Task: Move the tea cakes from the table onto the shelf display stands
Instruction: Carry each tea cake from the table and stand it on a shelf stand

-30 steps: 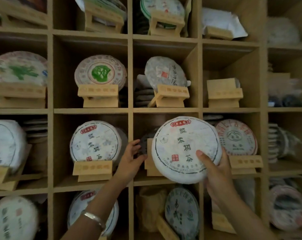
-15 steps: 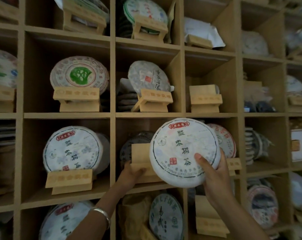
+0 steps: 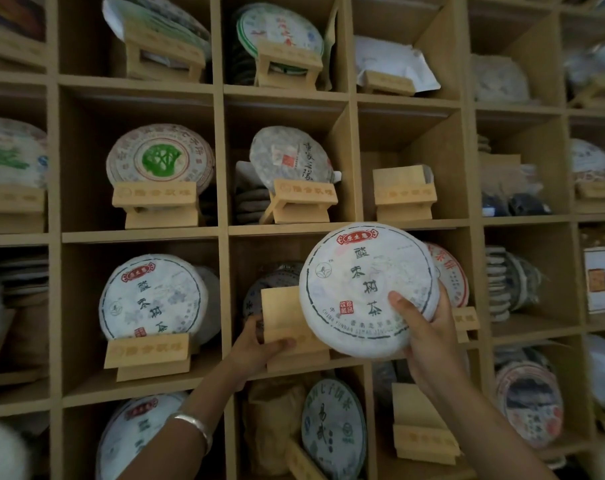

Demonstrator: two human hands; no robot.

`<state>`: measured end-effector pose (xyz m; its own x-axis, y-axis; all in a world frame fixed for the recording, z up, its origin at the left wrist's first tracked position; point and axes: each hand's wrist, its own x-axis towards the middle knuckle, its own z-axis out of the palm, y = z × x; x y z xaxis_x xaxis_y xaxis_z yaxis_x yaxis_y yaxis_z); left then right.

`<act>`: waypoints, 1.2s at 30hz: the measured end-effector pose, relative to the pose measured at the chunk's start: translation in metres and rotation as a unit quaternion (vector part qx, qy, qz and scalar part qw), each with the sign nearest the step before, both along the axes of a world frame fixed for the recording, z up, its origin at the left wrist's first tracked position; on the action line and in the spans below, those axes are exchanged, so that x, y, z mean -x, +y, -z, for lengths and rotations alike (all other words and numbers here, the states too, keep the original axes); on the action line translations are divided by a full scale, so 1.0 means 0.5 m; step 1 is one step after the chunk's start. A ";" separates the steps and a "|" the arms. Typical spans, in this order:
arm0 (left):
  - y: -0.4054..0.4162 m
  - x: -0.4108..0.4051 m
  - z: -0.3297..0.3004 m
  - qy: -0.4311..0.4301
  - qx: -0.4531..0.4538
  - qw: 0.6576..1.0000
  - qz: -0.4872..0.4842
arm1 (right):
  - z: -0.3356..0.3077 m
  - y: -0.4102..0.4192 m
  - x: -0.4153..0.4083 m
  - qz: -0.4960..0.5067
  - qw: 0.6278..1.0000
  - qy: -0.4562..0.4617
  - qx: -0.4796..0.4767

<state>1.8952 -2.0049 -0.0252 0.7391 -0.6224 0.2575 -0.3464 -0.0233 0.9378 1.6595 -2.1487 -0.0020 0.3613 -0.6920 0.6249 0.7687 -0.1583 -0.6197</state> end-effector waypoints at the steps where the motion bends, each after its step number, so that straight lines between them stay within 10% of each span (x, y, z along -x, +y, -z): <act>1: 0.006 0.009 0.003 0.003 0.006 1.000 0.005 | -0.003 0.000 0.003 -0.003 1.000 0.001 0.001; 36: 0.065 0.199 -0.020 0.012 0.001 0.989 0.149 | -0.017 -0.053 -0.006 -0.006 0.988 0.096 0.125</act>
